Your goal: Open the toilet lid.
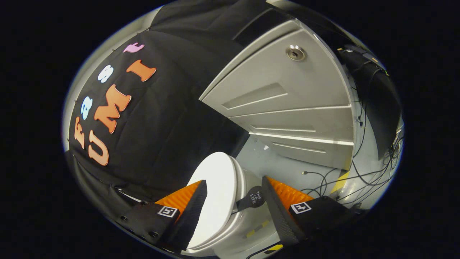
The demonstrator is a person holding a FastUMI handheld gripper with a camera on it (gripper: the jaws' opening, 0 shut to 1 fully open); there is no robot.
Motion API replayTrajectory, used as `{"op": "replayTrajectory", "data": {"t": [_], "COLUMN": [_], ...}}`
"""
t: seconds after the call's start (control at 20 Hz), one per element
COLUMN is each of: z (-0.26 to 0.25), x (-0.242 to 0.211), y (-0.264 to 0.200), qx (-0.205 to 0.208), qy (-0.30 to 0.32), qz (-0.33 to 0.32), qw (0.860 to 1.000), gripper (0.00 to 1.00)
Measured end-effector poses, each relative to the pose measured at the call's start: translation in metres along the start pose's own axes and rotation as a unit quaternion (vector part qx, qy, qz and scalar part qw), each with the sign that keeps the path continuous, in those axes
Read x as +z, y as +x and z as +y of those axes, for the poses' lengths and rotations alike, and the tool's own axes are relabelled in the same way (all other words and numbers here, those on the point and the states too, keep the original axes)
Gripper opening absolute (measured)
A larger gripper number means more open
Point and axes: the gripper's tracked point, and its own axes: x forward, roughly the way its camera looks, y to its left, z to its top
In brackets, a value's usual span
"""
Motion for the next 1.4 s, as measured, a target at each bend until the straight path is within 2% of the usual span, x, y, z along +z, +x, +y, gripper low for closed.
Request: {"op": "replayTrajectory", "data": {"t": [0.2, 0.45, 0.7, 0.9, 0.95, 1.3, 1.35, 1.4], "z": [-0.021, -0.032, -0.032, -0.032, -0.032, -0.028, -0.025, -0.024], "x": [-0.015, -0.019, -0.027, -0.033, -0.032, -0.027, -0.026, -0.024], "y": [0.02, 0.037, 0.052, 0.057, 0.058, 0.053, 0.052, 0.053], "qx": [-0.037, -0.049, -0.04, -0.039, -0.038, -0.005, 0.007, 0.01], "qy": [0.023, 0.056, 0.069, 0.063, 0.063, 0.127, 0.134, 0.138], "qz": [0.03, 0.04, 0.058, 0.069, 0.068, 0.07, 0.073, 0.069], "qw": [0.999, 0.996, 0.995, 0.995, 0.995, 0.989, 0.988, 0.988], "gripper": [0.98, 0.96, 0.75, 0.53, 0.53, 0.24, 0.24, 0.15]}}
